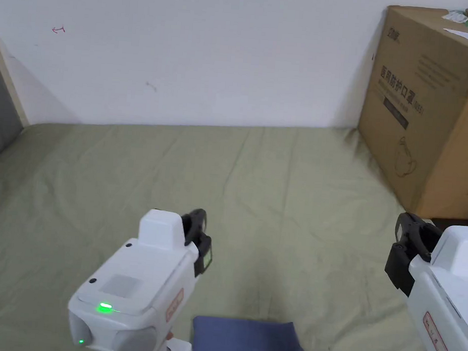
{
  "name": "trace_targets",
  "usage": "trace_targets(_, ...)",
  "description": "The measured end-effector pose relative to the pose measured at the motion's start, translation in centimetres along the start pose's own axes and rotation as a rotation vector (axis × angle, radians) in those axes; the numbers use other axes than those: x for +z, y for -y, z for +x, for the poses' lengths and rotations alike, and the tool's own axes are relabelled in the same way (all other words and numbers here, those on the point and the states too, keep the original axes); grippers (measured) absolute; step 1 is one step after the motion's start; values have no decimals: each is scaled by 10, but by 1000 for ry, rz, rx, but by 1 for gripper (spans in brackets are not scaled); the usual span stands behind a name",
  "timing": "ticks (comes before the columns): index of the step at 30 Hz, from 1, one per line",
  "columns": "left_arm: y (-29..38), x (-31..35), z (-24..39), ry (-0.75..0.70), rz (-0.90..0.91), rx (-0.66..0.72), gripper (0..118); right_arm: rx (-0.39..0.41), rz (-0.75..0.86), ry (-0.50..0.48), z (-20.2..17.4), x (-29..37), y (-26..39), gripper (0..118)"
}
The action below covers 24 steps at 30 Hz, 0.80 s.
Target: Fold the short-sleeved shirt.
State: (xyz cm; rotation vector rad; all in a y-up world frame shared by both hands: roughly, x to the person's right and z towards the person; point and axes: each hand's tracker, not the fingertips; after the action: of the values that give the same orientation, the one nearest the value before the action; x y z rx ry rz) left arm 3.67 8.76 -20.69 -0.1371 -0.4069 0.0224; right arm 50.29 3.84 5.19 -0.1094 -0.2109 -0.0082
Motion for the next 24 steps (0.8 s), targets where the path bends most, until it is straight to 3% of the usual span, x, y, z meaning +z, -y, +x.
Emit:
trace_targets(9,-28,43,-43,-166,101,-104,0,12,61,-36,-24,-6,-8,0)
trace_targets(24,-22,58,-70,-242,112,-56,0,4,-18,-84,-40,-30,30,0)
